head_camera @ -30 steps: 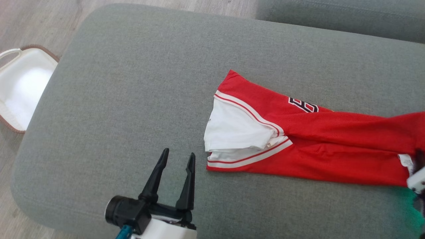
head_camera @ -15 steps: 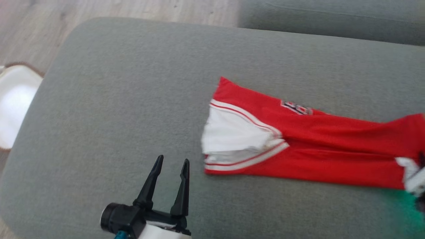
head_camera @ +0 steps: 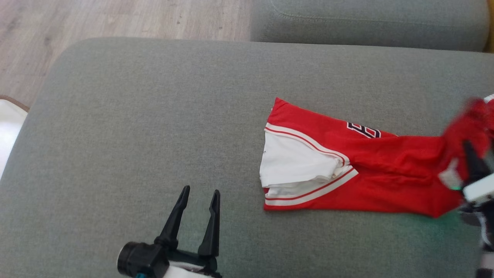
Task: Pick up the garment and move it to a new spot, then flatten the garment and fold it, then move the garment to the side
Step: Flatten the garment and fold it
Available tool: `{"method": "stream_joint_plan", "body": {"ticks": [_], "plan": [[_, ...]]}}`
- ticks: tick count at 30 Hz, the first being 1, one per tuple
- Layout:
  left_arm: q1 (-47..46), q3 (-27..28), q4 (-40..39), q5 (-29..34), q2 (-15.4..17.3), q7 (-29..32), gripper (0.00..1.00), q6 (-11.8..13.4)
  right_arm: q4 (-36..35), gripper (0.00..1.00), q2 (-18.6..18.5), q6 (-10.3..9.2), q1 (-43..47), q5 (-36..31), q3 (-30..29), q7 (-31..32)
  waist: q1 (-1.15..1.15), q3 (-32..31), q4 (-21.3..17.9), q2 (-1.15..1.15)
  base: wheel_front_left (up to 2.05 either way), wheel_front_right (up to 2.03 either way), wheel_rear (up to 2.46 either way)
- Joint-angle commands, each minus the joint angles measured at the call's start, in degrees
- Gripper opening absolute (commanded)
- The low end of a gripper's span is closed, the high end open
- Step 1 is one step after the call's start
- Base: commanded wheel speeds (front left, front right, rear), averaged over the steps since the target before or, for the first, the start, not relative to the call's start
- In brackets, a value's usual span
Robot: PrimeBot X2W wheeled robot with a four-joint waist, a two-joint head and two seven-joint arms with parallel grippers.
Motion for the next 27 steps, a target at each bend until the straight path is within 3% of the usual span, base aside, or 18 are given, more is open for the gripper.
{"method": "stream_joint_plan", "body": {"ticks": [1, 4, 8, 18, 27], "plan": [[-0.69, 1.6, -1.55, -0.45, -0.39, -0.46, 1.0, 0.12, -4.48, 0.0, 0.17, -0.04, -0.74, 2.33, 2.08, 1.56, 0.0, -0.21, 0.25, 0.0, 0.0, 0.0, 0.0], [-0.74, 0.81, -1.52, -1.54, -0.39, -0.46, 1.0, 0.14, -7.54, 0.0, 1.14, -0.04, -0.03, 7.03, 5.27, 3.83, 0.0, -0.5, 1.07, 0.0, 0.0, 0.0, 0.0], [-0.9, 0.16, -1.44, -2.28, -0.4, -0.46, 1.0, 0.21, -6.16, 0.0, 1.21, -0.04, 0.4, 14.18, 10.68, 1.63, 0.0, -0.76, 2.15, 0.0, 0.0, 0.0, 0.0], [-0.77, -0.99, -0.66, -3.38, -0.4, -0.46, 1.0, 0.18, 5.26, 0.0, 1.24, -0.04, -3.29, 27.61, 31.97, -12.66, 0.0, -1.6, 5.66, 0.0, 0.0, 0.0, 0.0], [-0.83, -2.1, -0.38, -3.95, -0.4, -0.46, 1.0, 0.16, 17.29, 0.0, 1.24, -0.04, -14.3, 42.15, 48.04, -26.55, 0.0, -1.3, 7.27, 0.0, 0.0, 0.0, 0.0]]}}
